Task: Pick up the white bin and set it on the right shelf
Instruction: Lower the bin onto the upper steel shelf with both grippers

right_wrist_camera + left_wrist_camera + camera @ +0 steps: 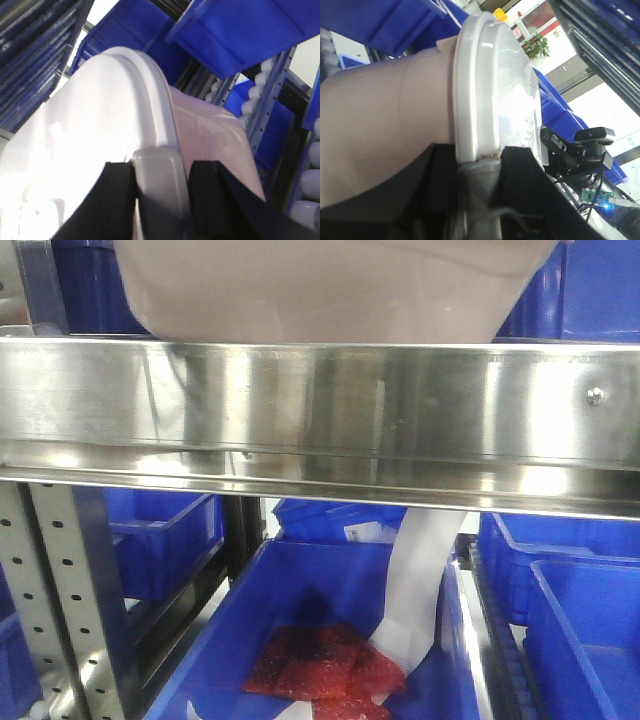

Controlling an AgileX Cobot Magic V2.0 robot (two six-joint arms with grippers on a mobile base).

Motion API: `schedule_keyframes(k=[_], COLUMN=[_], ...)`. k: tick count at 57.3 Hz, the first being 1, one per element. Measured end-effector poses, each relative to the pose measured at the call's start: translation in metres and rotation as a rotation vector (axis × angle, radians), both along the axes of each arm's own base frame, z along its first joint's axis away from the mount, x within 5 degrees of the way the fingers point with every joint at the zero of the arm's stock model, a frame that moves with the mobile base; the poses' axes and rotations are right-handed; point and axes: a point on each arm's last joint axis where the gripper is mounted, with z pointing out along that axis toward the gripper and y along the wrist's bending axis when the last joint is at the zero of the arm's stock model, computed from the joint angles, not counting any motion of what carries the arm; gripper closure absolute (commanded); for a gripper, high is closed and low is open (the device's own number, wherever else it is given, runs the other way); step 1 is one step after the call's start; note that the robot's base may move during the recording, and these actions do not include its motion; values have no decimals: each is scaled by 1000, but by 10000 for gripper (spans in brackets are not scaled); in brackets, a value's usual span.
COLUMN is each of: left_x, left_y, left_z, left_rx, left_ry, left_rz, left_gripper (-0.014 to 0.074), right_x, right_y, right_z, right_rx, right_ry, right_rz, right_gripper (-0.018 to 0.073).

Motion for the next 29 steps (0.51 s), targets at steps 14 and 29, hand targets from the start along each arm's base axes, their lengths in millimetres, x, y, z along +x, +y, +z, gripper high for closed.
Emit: schedule_keyframes(k=[14, 29], left_x=[19, 24], left_y=[-1, -3], left_z=[-23, -29], left_rx=[-19, -20], left_ry=[70, 73], left_rz=[-11, -33], left_gripper=[606, 195], right_x=[1, 0], right_y=[0, 2], right_z=[0, 3], right_rx=[-30, -89], right_ry=[-31, -91], right_rz=[2, 23], right_gripper=[416, -88])
